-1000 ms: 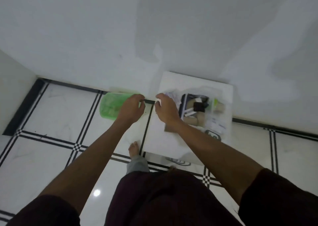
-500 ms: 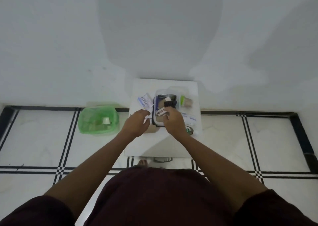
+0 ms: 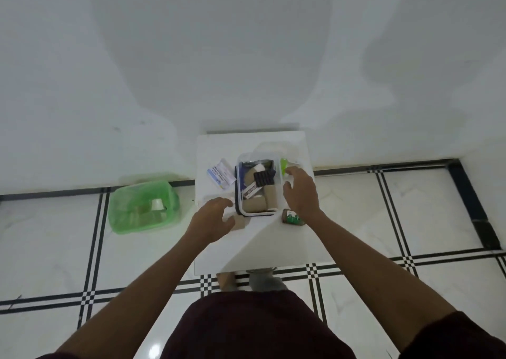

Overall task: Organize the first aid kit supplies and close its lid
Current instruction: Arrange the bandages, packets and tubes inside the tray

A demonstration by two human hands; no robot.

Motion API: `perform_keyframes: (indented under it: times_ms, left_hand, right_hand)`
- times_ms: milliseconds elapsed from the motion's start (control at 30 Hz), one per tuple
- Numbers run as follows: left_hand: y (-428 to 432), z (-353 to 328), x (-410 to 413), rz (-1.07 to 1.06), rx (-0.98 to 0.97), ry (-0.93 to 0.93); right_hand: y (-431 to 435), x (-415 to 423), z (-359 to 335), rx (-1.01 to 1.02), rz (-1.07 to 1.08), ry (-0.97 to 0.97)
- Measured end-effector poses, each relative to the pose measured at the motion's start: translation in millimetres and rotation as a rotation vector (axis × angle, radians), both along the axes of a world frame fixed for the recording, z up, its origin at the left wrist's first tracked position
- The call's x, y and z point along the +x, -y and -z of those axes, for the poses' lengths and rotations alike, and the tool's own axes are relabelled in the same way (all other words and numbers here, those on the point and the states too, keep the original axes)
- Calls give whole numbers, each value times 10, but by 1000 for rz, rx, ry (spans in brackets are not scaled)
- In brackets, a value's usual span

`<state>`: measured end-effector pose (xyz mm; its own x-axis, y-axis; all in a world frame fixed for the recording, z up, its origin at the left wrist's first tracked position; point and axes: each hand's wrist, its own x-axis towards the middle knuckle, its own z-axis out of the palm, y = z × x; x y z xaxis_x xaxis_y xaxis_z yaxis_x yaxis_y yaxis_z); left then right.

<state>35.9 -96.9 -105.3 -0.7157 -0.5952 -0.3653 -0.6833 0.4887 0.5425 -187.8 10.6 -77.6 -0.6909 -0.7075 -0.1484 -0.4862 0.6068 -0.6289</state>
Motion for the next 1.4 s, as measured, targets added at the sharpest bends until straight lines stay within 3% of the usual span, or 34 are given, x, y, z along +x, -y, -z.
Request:
perform_keyframes:
  times_ms: [367, 500, 600, 700, 867, 1000, 1100, 1233, 1400]
  left_hand:
    - [-69, 451, -207, 35, 71, 242]
    - [-96, 660, -149, 138, -117, 262]
    - [-104, 690, -117, 194, -178, 292]
    - [-55, 601, -51, 84, -146, 250]
    - [180, 240, 222, 38, -282, 185]
    - [329, -157, 205, 0, -385, -26]
    - [309, -331, -131, 116, -378, -154]
    - [91, -194, -644, 251, -336, -177]
    - [-94, 172, -816, 188, -173, -43]
  right_hand:
    - [352, -706, 480, 295, -248, -119]
    - [444, -782, 721, 429, -357, -287]
    - [464, -756, 860, 520, -306, -393]
    - [442, -768, 908, 428, -295, -368]
    - [358, -850, 800, 199, -194, -268]
    - [237, -769, 404, -76, -91, -192]
    - [239, -623, 82, -209, -202, -144]
    - [363, -444, -85, -159, -399, -99]
    - [514, -336, 170, 21, -541, -185]
